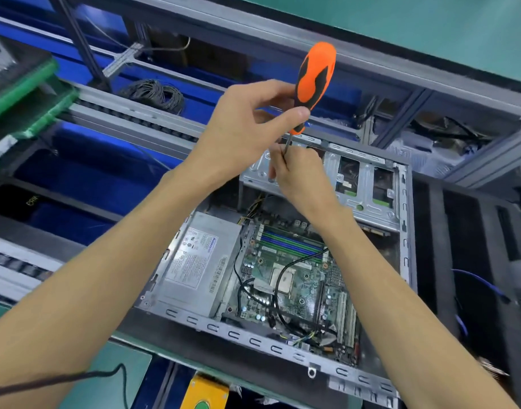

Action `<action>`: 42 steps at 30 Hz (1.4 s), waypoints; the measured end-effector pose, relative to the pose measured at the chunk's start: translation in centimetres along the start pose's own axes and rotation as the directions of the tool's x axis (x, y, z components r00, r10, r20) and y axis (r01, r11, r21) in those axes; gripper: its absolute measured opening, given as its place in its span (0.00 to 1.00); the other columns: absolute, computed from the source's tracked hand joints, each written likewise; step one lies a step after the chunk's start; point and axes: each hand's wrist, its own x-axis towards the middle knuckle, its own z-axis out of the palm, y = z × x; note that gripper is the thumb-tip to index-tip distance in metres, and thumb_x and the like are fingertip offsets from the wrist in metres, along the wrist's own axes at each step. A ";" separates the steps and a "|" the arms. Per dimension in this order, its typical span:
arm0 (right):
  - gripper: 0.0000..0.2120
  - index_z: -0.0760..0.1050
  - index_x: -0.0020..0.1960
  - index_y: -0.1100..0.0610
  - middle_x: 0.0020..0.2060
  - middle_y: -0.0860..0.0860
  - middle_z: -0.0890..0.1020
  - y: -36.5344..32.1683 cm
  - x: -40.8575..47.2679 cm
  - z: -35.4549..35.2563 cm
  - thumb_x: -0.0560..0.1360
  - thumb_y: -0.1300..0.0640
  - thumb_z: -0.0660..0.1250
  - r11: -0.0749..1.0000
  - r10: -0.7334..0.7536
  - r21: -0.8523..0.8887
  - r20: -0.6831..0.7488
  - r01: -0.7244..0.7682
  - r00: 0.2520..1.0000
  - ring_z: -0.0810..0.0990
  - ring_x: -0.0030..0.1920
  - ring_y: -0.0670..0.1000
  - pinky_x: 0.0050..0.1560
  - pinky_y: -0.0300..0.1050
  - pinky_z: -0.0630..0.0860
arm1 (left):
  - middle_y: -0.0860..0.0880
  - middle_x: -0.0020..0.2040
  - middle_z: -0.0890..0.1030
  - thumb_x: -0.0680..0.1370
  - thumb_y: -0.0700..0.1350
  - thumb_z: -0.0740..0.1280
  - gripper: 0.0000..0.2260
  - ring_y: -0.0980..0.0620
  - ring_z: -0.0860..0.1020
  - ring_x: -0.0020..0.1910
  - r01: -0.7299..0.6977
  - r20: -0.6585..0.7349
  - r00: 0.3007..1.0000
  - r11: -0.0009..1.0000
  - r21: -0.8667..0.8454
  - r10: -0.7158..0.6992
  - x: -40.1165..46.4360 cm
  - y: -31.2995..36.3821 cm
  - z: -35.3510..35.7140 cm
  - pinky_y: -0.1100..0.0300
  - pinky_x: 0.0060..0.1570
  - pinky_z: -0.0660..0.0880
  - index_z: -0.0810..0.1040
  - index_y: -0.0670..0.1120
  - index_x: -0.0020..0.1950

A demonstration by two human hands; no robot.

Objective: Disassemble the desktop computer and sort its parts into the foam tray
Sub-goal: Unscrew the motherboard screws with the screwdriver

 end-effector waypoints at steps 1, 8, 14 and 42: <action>0.25 0.74 0.32 0.55 0.25 0.44 0.74 0.0 -0.1 0.0 0.86 0.52 0.54 1.000 0.006 0.006 -0.003 -0.006 1.000 0.77 0.31 0.54 0.40 0.51 0.73 | 0.47 0.53 0.84 0.80 0.42 0.68 0.12 0.53 0.84 0.50 -0.001 -0.004 1.000 1.000 0.007 0.001 0.0 0.0 0.1 0.56 0.51 0.81 0.80 0.43 0.63; 0.25 0.74 0.33 0.56 0.24 0.44 0.72 -0.3 -0.3 0.2 0.86 0.53 0.55 1.000 0.018 -0.004 -0.012 -0.018 1.000 0.74 0.27 0.48 0.35 0.48 0.70 | 0.49 0.54 0.84 0.81 0.43 0.67 0.12 0.53 0.83 0.53 0.018 0.008 1.000 1.000 -0.020 -0.018 -0.3 -0.1 -0.2 0.56 0.46 0.83 0.80 0.45 0.64; 0.24 0.77 0.35 0.62 0.26 0.51 0.76 -0.4 -0.5 0.2 0.85 0.55 0.56 1.000 0.019 -0.018 -0.021 -0.019 1.000 0.77 0.30 0.56 0.39 0.53 0.75 | 0.47 0.55 0.83 0.81 0.42 0.67 0.13 0.51 0.84 0.52 0.019 0.021 1.000 0.997 -0.075 -0.017 -0.7 -0.4 -0.2 0.55 0.43 0.83 0.79 0.44 0.65; 0.27 0.75 0.34 0.62 0.24 0.52 0.76 -0.4 -0.6 0.4 0.87 0.51 0.53 1.000 0.017 0.013 -0.064 -0.016 0.998 0.76 0.27 0.56 0.37 0.55 0.76 | 0.48 0.54 0.83 0.80 0.42 0.68 0.13 0.52 0.83 0.52 -0.029 0.032 0.999 0.999 0.031 0.028 -0.1 -0.2 -0.5 0.56 0.50 0.82 0.80 0.43 0.64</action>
